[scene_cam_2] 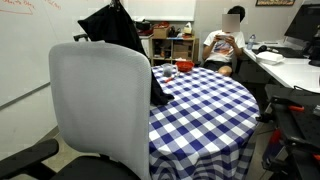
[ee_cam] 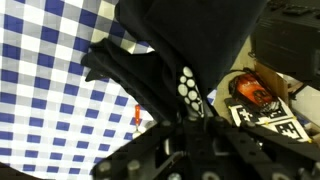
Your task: Put the black t-shirt on the backrest of the grey chair
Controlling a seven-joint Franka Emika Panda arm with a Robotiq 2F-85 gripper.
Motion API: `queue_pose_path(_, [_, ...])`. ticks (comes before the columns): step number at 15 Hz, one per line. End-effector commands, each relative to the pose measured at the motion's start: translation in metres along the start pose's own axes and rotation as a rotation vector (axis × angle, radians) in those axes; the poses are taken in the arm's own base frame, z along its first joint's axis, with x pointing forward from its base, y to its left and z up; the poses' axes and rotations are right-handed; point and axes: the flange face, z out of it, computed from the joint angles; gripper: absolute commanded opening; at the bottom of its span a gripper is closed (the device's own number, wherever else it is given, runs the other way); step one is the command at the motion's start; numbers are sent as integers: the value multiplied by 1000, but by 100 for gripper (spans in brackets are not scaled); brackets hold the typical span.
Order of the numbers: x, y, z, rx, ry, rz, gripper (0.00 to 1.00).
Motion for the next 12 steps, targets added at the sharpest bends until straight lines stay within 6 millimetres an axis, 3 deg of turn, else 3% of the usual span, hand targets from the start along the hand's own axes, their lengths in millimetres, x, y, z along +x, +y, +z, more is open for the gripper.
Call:
queue_pose_path(1, [-33,-5,-69,88,52,-2,1])
queue_pose_path(8, [-101,23,-183,258,179,-86,1])
queue_pose_path(12, [-142,50,-219,295,259,-165,1])
